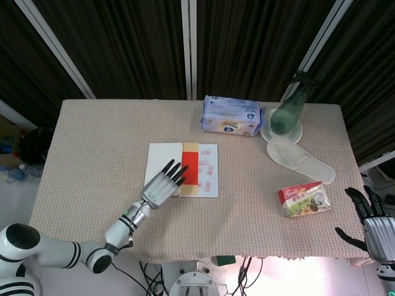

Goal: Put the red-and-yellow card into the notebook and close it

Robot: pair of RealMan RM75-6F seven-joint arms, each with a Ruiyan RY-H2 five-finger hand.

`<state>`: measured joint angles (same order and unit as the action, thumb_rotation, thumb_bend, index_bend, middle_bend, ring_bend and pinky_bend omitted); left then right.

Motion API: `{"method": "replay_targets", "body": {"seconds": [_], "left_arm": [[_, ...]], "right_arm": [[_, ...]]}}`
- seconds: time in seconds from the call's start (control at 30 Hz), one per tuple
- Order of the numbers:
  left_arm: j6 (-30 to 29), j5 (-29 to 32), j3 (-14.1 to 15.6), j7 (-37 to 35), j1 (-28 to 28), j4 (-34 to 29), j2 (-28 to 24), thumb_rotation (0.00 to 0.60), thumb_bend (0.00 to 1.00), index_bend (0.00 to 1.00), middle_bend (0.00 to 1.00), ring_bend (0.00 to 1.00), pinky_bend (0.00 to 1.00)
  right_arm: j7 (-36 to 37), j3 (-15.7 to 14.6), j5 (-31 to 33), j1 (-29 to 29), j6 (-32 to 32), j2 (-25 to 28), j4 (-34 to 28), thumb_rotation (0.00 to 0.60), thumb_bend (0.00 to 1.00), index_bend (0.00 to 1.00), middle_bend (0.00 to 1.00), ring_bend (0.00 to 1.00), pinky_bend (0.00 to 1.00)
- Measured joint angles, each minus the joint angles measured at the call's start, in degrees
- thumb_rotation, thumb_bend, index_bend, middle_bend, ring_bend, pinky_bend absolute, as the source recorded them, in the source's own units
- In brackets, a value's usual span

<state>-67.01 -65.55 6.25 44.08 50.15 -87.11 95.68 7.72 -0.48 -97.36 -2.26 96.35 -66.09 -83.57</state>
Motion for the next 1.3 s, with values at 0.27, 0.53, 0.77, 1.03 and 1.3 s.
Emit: {"method": "replay_targets", "body": {"seconds": [0.27, 0.53, 0.77, 1.03, 1.3], "left_arm": [[1.2, -1.1, -1.4, -1.3, -2.0, 5.2, 1.9, 0.6, 0.16, 0.2, 0.0, 0.0, 0.05], [0.2, -5.2, -3.3, -5.6, -4.6, 8.2, 2.3, 0.6, 0.16, 0.2, 0.0, 0.0, 0.05], [2.8, -4.0, -4.6, -8.0, -6.0, 7.6, 1.9, 0.6, 0.16, 0.2, 0.0, 0.0, 0.05], [3.6, -4.9, -6.4, -9.3, -6.6, 11.0, 3.4, 0.6, 0.15, 0.2, 0.0, 0.0, 0.05], [0.9, -10.3, -7.5, -17.5, -7.4, 18.3, 6.4, 0.6, 0.15, 0.2, 0.0, 0.0, 0.05]], "right_arm": [[0.4, -0.1, 0.1, -0.4, 0.8, -0.1, 0.3, 0.6, 0.07, 0.13, 0.12, 0.01, 0.14], [0.1, -0.1, 0.0, -0.3, 0.7, -0.1, 0.1, 0.6, 0.07, 0.13, 0.12, 0.01, 0.14], [0.0, -0.1, 0.2, -0.6, 1.0, 0.1, -0.1, 0.6, 0.07, 0.13, 0.12, 0.01, 0.14], [-0.1, -0.2, 0.2, -0.7, 1.2, 0.0, -0.2, 0.6, 0.07, 0.13, 0.12, 0.01, 0.14], [0.5, -0.1, 0.4, -1.0, 1.5, -0.1, 0.3, 0.6, 0.07, 0.13, 0.12, 0.01, 0.14]]}}
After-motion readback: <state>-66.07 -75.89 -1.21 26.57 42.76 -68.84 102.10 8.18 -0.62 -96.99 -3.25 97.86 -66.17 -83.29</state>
